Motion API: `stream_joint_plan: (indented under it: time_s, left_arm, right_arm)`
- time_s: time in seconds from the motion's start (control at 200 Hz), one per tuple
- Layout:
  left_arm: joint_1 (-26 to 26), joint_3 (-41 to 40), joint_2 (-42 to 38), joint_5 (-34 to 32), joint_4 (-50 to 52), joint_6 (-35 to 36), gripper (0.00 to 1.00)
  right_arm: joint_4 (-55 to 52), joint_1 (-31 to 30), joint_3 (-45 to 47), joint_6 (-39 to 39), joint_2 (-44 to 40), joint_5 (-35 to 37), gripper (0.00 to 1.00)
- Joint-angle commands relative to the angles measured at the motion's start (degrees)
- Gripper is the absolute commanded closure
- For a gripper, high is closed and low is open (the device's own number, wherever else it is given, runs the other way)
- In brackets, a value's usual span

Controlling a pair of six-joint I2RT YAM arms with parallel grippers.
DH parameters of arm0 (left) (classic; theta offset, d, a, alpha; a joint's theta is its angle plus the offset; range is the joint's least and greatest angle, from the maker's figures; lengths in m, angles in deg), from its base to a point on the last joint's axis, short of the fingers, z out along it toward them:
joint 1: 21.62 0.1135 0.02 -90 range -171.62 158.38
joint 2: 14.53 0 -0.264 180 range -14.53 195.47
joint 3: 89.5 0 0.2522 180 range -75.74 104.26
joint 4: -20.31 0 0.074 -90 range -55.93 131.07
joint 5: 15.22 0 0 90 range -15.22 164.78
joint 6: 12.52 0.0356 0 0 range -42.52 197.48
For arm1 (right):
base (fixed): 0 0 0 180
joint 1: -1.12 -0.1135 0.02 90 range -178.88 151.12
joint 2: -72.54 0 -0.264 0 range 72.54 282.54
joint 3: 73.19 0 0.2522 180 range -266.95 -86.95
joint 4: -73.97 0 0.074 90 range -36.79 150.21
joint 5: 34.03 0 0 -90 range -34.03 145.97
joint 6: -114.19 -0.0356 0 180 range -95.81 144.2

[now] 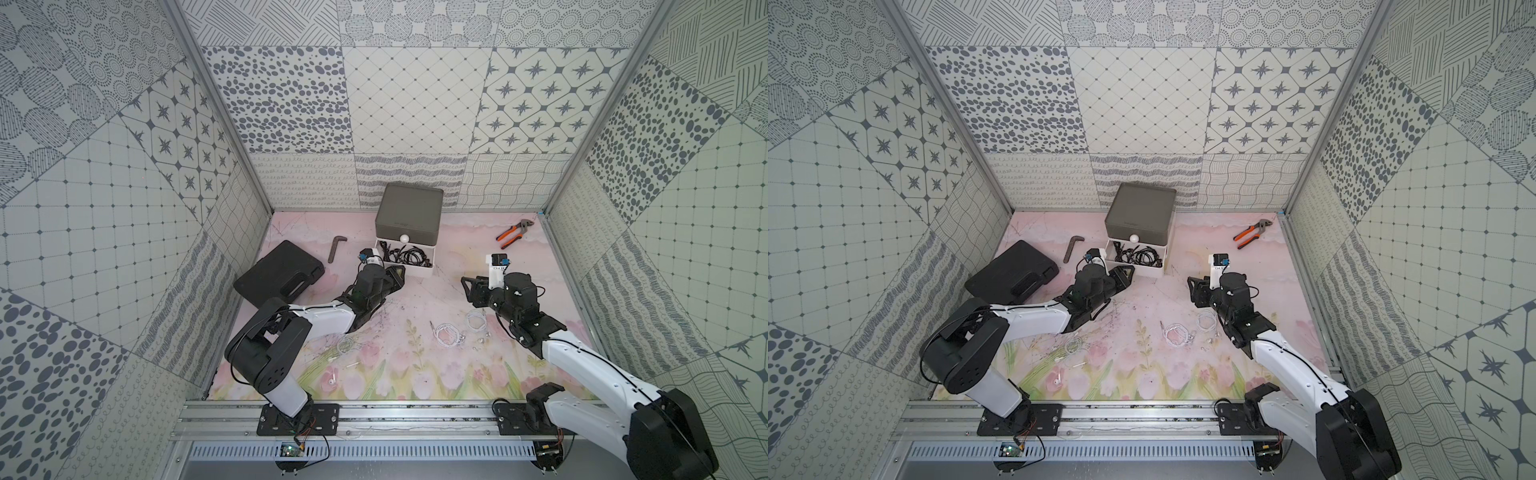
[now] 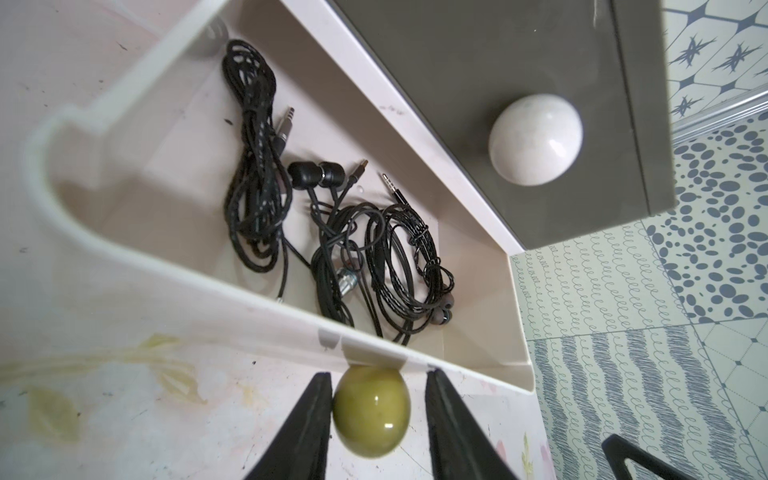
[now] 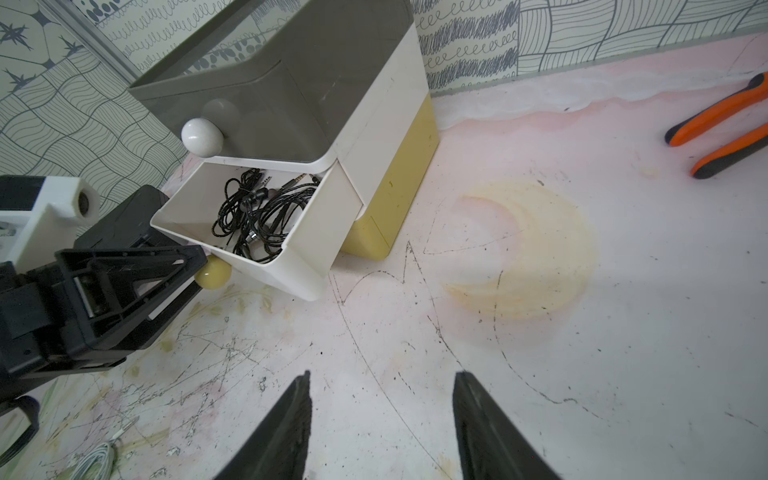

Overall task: Place the wired earphones into the drawer by color
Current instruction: Close the drawer in the storage box.

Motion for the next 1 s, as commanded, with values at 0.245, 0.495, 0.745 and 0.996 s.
stream_joint_plan:
  time_s: [0.245,0.495,0.745,0.996]
  left_arm:
    - [2.43,6.97,7.23,1.52,-7.52,3.02,0.58]
    - [3.26,10.60,11.35,2.86,-10.99,4.94,0.58]
    - [3.87,12.47,15.09,2.48,-15.14,5.59,0.58]
    - [4.54,14.35,17.52,2.50,-17.33,5.93,0.58]
  right_arm:
    - [2.51,0.16,0.31,-0.43,-0.99,-0.74,0.42]
    - [2.15,0.20,-0.08,-0.57,-1.42,-1.56,0.42]
    - [2.26,0.13,0.05,-0.82,-1.97,-1.90,0.41]
    - [2.22,0.16,0.04,-0.81,-2.02,-1.73,0.41]
